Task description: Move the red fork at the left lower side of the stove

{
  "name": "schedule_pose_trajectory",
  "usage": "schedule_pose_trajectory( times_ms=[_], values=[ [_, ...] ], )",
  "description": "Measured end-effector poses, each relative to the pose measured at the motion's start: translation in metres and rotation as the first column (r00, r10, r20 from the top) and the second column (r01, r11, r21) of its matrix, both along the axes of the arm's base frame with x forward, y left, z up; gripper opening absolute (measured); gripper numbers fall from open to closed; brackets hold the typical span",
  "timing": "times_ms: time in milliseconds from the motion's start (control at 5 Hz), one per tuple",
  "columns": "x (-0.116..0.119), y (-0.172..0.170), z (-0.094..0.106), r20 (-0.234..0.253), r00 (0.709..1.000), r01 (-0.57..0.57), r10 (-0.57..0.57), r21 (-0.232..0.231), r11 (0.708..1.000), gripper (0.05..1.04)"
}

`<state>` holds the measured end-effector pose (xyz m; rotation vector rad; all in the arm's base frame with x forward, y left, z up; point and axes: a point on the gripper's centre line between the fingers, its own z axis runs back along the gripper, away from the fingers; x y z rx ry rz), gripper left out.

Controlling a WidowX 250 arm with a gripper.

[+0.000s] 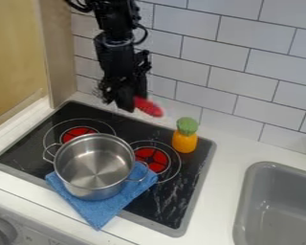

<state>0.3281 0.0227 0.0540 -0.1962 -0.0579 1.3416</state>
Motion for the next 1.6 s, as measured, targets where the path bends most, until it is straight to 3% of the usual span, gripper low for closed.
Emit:
schedule_pose_trajectory(
  times_ms=[400, 800, 1000, 1200, 1400, 1600],
  values=[
    [-0.041, 0.019, 0.027, 0.050, 0.999, -0.016, 0.016, -0.004, 1.000, 0.334],
    [-0.093, 0.035, 0.031, 0.046, 0.999, 0.001, -0.002, 0.017, 1.000, 0.334],
    [-0.117, 0.047, 0.026, 0.046, 0.999, 0.012, -0.012, 0.012, 1.000, 0.334],
    [-0.139, 0.056, 0.015, 0.015, 1.000, 0.022, -0.022, 0.009, 1.000, 0.334],
    [-0.153, 0.065, 0.005, -0.002, 0.999, 0.049, -0.049, 0.044, 0.998, 0.334],
    [-0.156, 0.068, -0.014, -0.033, 0.998, 0.059, -0.057, 0.048, 0.997, 0.334]
  ],
)
